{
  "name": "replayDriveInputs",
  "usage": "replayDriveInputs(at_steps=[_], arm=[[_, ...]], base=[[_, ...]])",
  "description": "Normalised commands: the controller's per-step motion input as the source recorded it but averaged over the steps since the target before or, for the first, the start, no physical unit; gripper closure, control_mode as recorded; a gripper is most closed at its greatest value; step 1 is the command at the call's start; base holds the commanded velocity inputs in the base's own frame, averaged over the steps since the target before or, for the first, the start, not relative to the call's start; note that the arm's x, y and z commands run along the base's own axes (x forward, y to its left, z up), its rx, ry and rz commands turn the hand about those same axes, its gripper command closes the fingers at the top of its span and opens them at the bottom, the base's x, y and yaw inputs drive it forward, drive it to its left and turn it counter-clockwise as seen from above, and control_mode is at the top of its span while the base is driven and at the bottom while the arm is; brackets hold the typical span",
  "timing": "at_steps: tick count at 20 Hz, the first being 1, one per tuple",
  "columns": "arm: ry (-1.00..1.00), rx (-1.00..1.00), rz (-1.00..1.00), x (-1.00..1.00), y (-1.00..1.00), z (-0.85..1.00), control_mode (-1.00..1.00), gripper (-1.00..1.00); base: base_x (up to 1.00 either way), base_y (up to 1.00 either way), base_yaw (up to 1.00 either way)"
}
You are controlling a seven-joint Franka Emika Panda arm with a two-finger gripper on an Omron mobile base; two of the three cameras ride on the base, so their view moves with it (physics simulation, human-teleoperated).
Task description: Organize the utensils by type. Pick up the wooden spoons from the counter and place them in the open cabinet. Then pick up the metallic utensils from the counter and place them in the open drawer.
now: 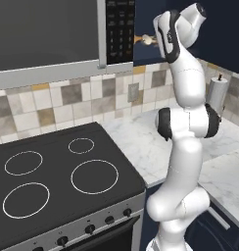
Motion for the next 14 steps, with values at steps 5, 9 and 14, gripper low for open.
replayDriveInputs(at_steps=[5,9,14], arm=[[0.00,-0.07,0.00,0.40,0.09,-0.10,-1.00,1.00],[0.00,-0.03,0.00,0.34,0.13,-0.09,-1.00,1.00],[0.00,-0.01,0.01,0.15,0.16,-0.16,-1.00,-1.00]], base=[[0.00,0.00,0.00],[0.00,0.00,0.00],[0.00,0.00,0.00]])
